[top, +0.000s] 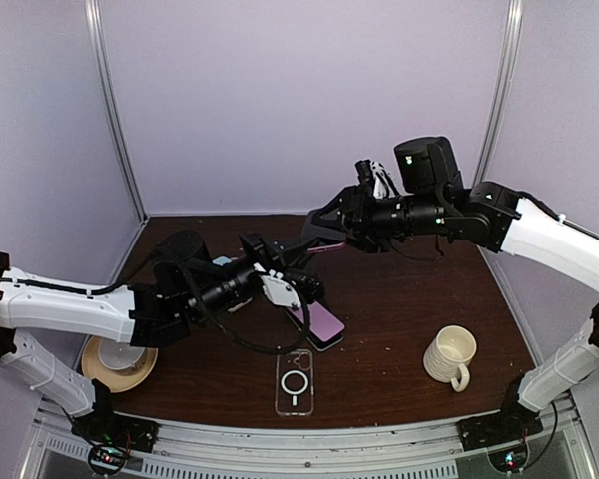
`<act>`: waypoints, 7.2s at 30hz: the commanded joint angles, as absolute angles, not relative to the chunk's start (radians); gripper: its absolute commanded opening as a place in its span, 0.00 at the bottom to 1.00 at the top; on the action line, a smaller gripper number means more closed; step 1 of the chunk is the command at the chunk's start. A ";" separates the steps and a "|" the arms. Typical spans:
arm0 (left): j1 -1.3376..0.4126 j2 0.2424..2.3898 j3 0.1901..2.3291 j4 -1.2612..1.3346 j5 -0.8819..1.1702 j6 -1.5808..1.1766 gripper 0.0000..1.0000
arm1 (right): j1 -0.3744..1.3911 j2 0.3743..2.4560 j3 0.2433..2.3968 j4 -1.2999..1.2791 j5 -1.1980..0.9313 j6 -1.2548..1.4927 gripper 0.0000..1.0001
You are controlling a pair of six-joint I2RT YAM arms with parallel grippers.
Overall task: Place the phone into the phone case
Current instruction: Pass from the left arm to the right, then pass from the right arm to the left, then pass from the left arm to the right, then adjust the phone case at the center of the board.
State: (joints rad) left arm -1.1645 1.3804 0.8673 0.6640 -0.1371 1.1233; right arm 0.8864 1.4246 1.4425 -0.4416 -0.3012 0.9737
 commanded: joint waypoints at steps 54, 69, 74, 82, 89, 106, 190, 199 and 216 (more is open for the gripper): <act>-0.824 1.228 1.296 0.140 0.685 -0.512 0.83 | 0.926 1.330 1.442 0.314 -0.495 0.528 0.00; -0.881 1.313 1.290 0.294 0.684 -0.493 0.27 | 0.943 1.363 1.438 0.334 -0.496 0.544 0.00; -0.885 1.316 1.283 0.350 0.674 -0.493 0.30 | 0.943 1.370 1.417 0.363 -0.492 0.563 0.00; -0.885 1.319 1.272 0.358 0.684 -0.489 0.00 | 0.945 1.374 1.425 0.303 -0.471 0.556 0.00; -0.918 1.289 1.234 0.223 0.384 -0.296 0.00 | 0.947 1.334 1.419 -0.039 -0.038 0.485 0.79; -1.022 1.301 1.155 0.183 -0.227 -0.147 0.00 | 1.058 1.496 1.556 -0.181 0.258 0.348 1.00; -1.267 1.704 0.985 -0.622 -0.025 -0.037 0.53 | 1.056 1.274 0.932 -0.113 0.167 0.597 0.23; -1.342 1.831 1.105 -0.532 0.068 0.026 0.52 | 1.055 1.180 0.939 -0.231 0.250 0.590 0.23; -1.095 1.441 1.124 -0.529 0.267 -0.094 0.70 | 1.078 1.293 1.194 -0.555 0.244 0.441 0.21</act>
